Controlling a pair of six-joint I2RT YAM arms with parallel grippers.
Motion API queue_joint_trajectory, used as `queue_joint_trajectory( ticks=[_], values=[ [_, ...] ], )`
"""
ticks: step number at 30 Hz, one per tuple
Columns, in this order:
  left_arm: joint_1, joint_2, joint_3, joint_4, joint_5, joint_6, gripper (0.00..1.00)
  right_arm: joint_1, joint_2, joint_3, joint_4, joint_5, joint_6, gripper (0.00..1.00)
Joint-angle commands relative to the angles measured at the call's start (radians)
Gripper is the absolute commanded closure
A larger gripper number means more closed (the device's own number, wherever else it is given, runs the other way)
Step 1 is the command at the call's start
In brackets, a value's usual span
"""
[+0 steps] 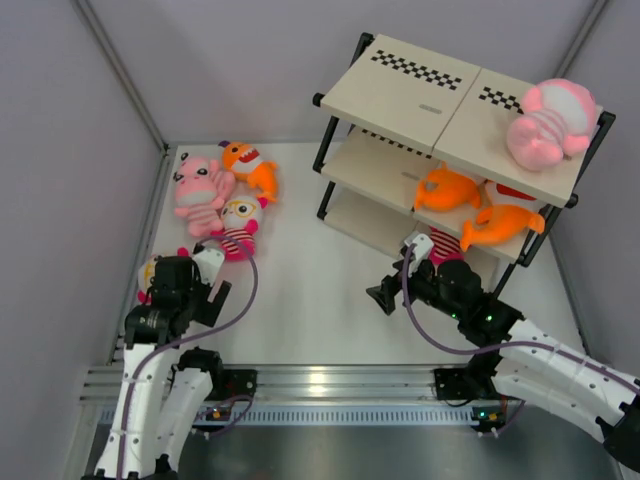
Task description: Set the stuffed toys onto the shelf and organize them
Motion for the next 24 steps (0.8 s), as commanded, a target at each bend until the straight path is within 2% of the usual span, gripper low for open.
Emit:
queue_joint_trajectory(
  ticks=[1, 4, 6, 9, 11, 12, 14, 17, 18, 20, 21, 22, 24],
  values=[
    [0.004, 0.026, -0.011, 0.059, -0.075, -0.039, 0.01, 0.012, -0.002, 0.044, 0.066, 0.042, 0.060, 0.01],
    [0.004, 0.055, -0.028, 0.052, -0.112, -0.014, 0.01, 0.012, -0.007, 0.055, 0.105, 0.007, 0.095, 0.01],
    [0.004, 0.090, -0.046, 0.051, -0.189, -0.005, 0.01, 0.013, -0.014, 0.050, 0.162, -0.064, 0.092, 0.01],
    [0.004, 0.176, -0.031, 0.030, -0.231, -0.037, 0.01, 0.012, -0.018, 0.038, 0.228, -0.059, 0.106, 0.01],
    [0.004, 0.239, 0.019, 0.001, -0.220, -0.031, 0.01, 0.012, -0.013, 0.035, 0.245, -0.021, 0.141, 0.01],
    [0.008, 0.253, 0.063, -0.008, -0.190, -0.013, 0.02, 0.012, -0.014, 0.039, 0.242, 0.036, 0.219, 0.01],
    [0.033, 0.296, 0.114, -0.014, -0.139, 0.092, 0.01, 0.012, -0.030, 0.071, 0.190, 0.056, 0.285, 0.01],
    [0.164, 0.392, 0.245, -0.039, -0.021, 0.193, 0.01, 0.010, -0.045, 0.079, 0.196, 0.039, 0.249, 0.01],
    [0.263, 0.420, 0.275, -0.045, 0.022, 0.219, 0.01, 0.012, -0.044, 0.078, 0.194, 0.039, 0.234, 0.01],
    [0.361, 0.509, 0.326, -0.044, 0.122, 0.263, 0.01, 0.012, -0.028, 0.085, 0.169, 0.045, 0.235, 0.01],
    [0.420, 0.547, 0.337, -0.044, 0.127, 0.259, 0.02, 0.012, -0.021, 0.088, 0.161, 0.041, 0.229, 0.01],
    [0.429, 0.630, 0.340, -0.045, 0.119, 0.238, 0.05, 0.012, 0.002, 0.094, 0.147, 0.030, 0.221, 0.01],
    [0.429, 0.699, 0.357, -0.045, 0.121, 0.198, 0.10, 0.012, 0.030, 0.105, 0.139, 0.015, 0.217, 0.01]
  ],
)
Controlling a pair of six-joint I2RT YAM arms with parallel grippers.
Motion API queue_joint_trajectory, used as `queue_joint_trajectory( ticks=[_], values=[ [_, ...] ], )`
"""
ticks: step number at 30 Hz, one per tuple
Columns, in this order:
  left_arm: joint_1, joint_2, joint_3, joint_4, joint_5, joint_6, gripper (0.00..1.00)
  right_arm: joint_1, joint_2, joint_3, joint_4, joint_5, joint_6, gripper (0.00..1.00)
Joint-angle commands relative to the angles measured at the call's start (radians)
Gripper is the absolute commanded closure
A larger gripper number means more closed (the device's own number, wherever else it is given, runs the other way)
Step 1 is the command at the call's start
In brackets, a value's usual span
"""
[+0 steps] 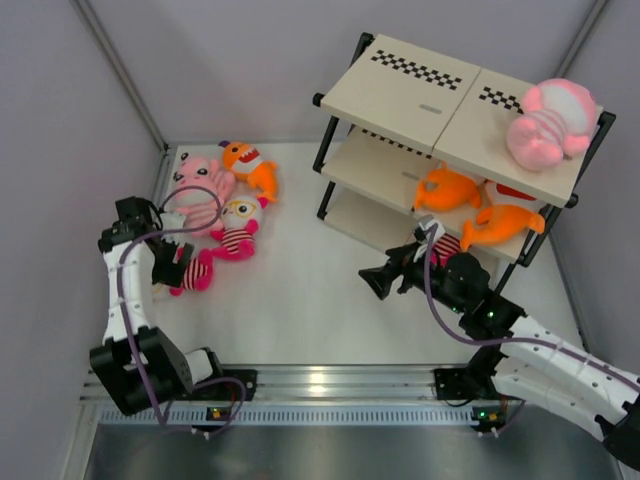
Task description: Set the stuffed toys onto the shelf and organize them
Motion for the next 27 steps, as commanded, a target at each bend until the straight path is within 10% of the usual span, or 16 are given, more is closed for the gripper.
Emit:
queue_joint_trajectory(
  ticks=[1, 11, 13, 17, 27],
  values=[
    [0.018, 0.153, 0.032, -0.024, 0.092, -0.018, 0.12, 0.011, 0.066, 0.070, 0.001, -0.025, -0.004, 0.01],
    [0.016, 0.283, 0.019, 0.120, 0.249, -0.126, 0.16, 0.053, 0.261, 0.144, -0.019, -0.059, -0.013, 0.01],
    [0.016, 0.322, -0.007, 0.160, 0.214, -0.130, 0.33, 0.067, 0.281, 0.168, -0.031, -0.047, -0.012, 0.00],
    [0.016, 0.302, -0.038, 0.165, 0.226, -0.086, 1.00, 0.115, 0.301, 0.199, -0.045, 0.008, -0.027, 0.00],
    [0.024, 0.083, 0.009, 0.130, 0.243, 0.012, 1.00, 0.159, 0.462, 0.368, -0.100, 0.015, -0.088, 0.01]
  ],
)
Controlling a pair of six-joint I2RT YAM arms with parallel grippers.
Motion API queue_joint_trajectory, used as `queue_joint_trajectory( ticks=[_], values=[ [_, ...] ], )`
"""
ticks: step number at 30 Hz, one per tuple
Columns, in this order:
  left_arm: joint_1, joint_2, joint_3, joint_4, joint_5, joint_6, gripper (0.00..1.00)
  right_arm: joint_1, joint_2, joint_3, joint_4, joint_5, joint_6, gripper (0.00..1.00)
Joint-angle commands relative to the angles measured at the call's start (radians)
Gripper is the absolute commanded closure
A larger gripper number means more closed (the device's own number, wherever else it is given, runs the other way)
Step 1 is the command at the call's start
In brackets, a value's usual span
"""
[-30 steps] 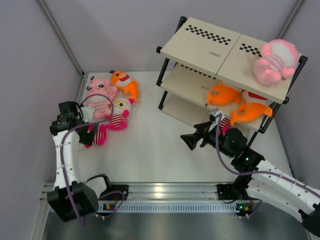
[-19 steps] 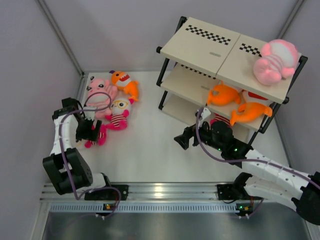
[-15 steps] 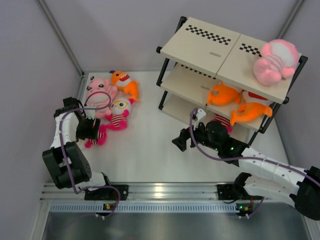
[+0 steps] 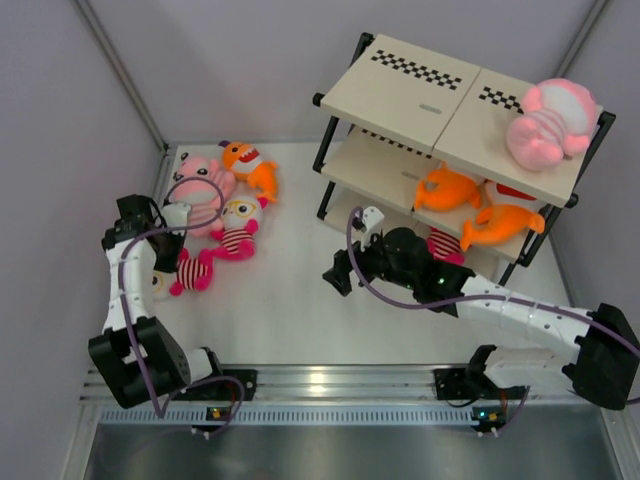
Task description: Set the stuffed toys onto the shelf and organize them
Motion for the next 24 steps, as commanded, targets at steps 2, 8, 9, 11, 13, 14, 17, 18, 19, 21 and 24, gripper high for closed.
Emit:
queue_joint_trajectory(
  ticks=[2, 8, 9, 11, 13, 14, 17, 18, 19, 21, 24],
  values=[
    [0.009, -0.071, 0.014, -0.001, 0.050, 0.064, 1.00, 0.052, 0.047, 0.100, -0.006, 0.015, -0.059, 0.01],
    [0.007, 0.065, -0.007, 0.000, -0.043, 0.058, 0.49, 0.093, 0.058, 0.129, -0.053, 0.061, -0.088, 0.01],
    [0.007, 0.074, -0.016, 0.000, -0.049, 0.061, 0.44, 0.095, 0.055, 0.123, -0.053, 0.071, -0.088, 0.00],
    [0.004, 0.088, -0.034, 0.002, -0.045, 0.063, 0.36, 0.099, 0.042, 0.112, -0.052, 0.090, -0.094, 0.00],
    [-0.001, 0.111, -0.043, 0.003, -0.039, 0.060, 0.34, 0.102, 0.024, 0.083, -0.047, 0.099, -0.097, 0.01],
    [-0.013, 0.120, -0.049, 0.005, -0.037, 0.063, 0.34, 0.103, 0.015, 0.069, -0.032, 0.102, -0.103, 0.01],
    [-0.046, 0.174, -0.046, 0.003, -0.052, 0.051, 0.33, 0.103, -0.017, -0.003, -0.018, 0.116, -0.119, 0.01],
    [-0.054, 0.194, -0.048, 0.003, -0.056, 0.045, 0.33, 0.103, -0.024, -0.011, -0.017, 0.120, -0.122, 0.01],
    [-0.062, 0.205, -0.051, 0.005, -0.057, 0.042, 0.33, 0.103, -0.033, -0.015, -0.018, 0.125, -0.134, 0.01],
    [-0.088, 0.240, -0.062, 0.014, -0.065, 0.026, 0.34, 0.103, -0.037, -0.021, -0.033, 0.136, -0.145, 0.01],
    [-0.117, 0.288, -0.086, 0.071, -0.106, -0.003, 0.36, 0.103, -0.042, -0.026, -0.037, 0.137, -0.162, 0.01]
  ],
)
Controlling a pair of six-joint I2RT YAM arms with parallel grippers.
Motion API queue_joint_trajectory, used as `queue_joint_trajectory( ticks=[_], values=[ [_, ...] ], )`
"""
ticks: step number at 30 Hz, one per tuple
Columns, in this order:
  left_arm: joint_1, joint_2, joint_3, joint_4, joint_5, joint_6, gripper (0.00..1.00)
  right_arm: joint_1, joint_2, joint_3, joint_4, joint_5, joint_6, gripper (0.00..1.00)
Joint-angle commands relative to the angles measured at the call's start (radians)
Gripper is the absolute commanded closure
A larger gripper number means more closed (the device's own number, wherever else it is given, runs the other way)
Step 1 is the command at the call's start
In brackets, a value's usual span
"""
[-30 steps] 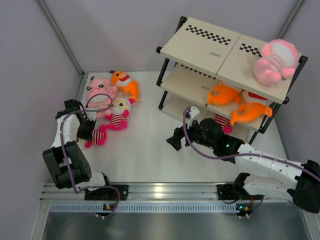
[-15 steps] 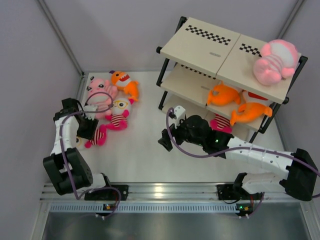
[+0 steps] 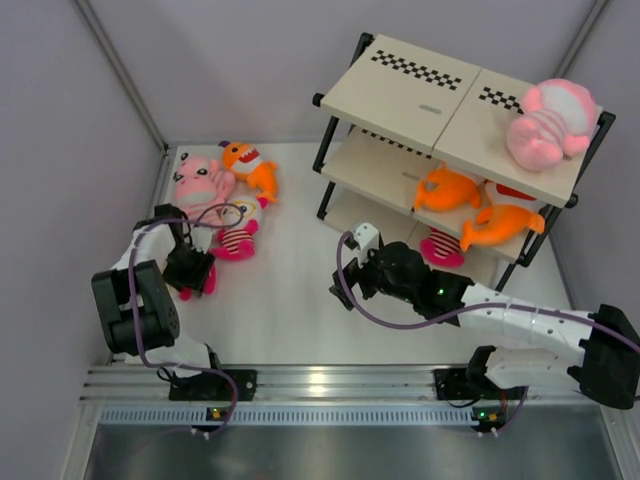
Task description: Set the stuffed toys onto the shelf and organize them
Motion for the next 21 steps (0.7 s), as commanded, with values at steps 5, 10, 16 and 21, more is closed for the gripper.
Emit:
queue_joint_trajectory(
  ticks=[5, 10, 16, 21],
  values=[
    [-0.036, 0.064, -0.043, 0.133, -0.083, -0.044, 0.88, 0.016, -0.039, -0.006, 0.039, 0.004, -0.041, 0.01],
    [-0.036, -0.036, -0.051, 0.129, -0.043, -0.049, 1.00, 0.016, -0.047, -0.009, 0.033, -0.001, -0.031, 0.01],
    [-0.034, -0.243, -0.062, 0.127, -0.075, -0.027, 1.00, 0.016, -0.044, 0.009, 0.013, -0.013, -0.020, 0.01],
    [-0.034, -0.375, -0.085, 0.126, -0.089, 0.006, 1.00, 0.025, -0.024, 0.051, 0.019, -0.037, -0.011, 0.01]
  ],
)
